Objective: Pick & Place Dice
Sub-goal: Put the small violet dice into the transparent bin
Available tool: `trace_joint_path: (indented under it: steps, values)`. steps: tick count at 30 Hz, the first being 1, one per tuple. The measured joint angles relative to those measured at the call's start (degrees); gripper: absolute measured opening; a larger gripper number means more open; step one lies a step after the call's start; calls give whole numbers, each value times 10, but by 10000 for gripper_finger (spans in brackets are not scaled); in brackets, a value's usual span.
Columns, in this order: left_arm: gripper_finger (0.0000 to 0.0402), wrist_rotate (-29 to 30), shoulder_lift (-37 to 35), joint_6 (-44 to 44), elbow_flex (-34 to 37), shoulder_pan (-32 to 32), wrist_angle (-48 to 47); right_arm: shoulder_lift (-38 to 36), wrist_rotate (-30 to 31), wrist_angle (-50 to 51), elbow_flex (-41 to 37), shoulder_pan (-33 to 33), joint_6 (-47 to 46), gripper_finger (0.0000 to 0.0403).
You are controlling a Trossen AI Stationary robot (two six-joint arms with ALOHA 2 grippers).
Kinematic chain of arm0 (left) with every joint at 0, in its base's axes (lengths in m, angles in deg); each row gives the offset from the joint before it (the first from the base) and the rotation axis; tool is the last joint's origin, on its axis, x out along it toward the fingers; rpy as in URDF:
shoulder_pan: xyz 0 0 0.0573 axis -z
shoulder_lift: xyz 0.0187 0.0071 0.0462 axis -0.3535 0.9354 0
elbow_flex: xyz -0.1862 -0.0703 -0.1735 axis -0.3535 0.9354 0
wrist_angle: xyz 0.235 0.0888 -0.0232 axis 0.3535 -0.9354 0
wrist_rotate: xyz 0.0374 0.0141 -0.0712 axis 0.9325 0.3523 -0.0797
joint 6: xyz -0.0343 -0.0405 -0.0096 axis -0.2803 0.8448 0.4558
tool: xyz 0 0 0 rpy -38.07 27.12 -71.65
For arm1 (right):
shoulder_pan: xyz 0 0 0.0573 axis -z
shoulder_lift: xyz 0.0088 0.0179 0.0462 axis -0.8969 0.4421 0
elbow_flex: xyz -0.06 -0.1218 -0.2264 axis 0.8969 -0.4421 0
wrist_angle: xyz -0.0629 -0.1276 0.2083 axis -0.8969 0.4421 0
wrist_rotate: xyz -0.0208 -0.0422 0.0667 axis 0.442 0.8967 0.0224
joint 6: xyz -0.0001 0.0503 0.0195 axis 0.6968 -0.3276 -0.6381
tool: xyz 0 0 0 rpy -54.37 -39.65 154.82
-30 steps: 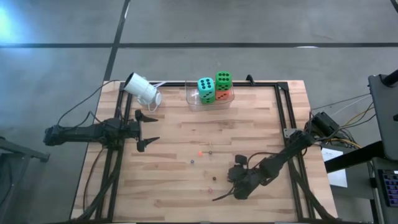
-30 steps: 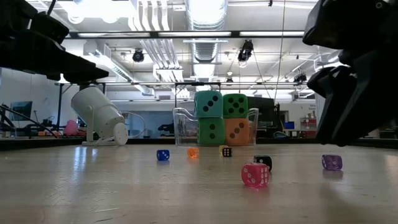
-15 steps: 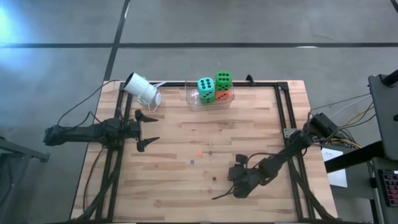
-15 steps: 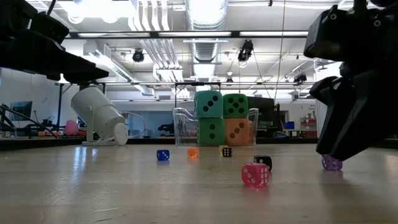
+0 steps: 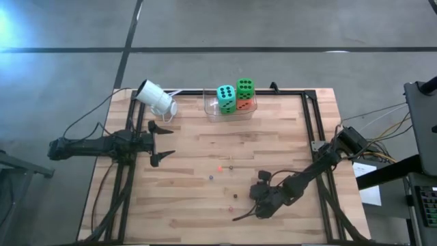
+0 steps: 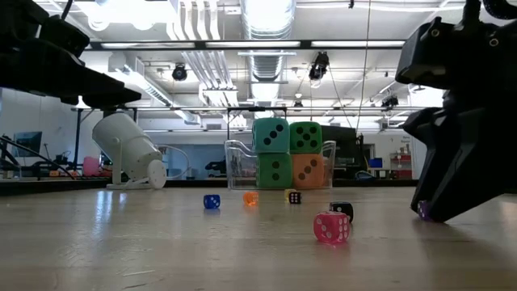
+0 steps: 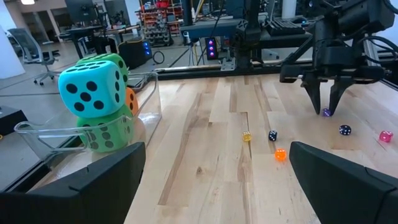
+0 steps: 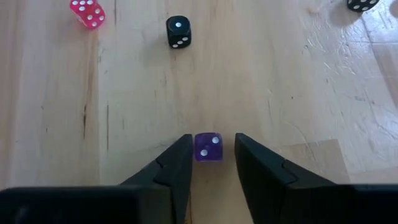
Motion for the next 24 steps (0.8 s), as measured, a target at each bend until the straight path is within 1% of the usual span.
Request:
trace_joint_path:
  steps: [5, 8, 16, 24]
  values:
    - [400, 0, 0, 0, 0, 0, 0, 0, -3, -4, 0, 0, 0, 61]
    - [400, 0, 0, 0, 0, 0, 0, 0, -3, -5, 0, 0, 0, 44]
    - [400, 0, 0, 0, 0, 0, 0, -7, 8, -3, -2, 0, 11, 46]
    - [400, 0, 0, 0, 0, 0, 0, -61, 46, 10, -3, 2, 51, 55]
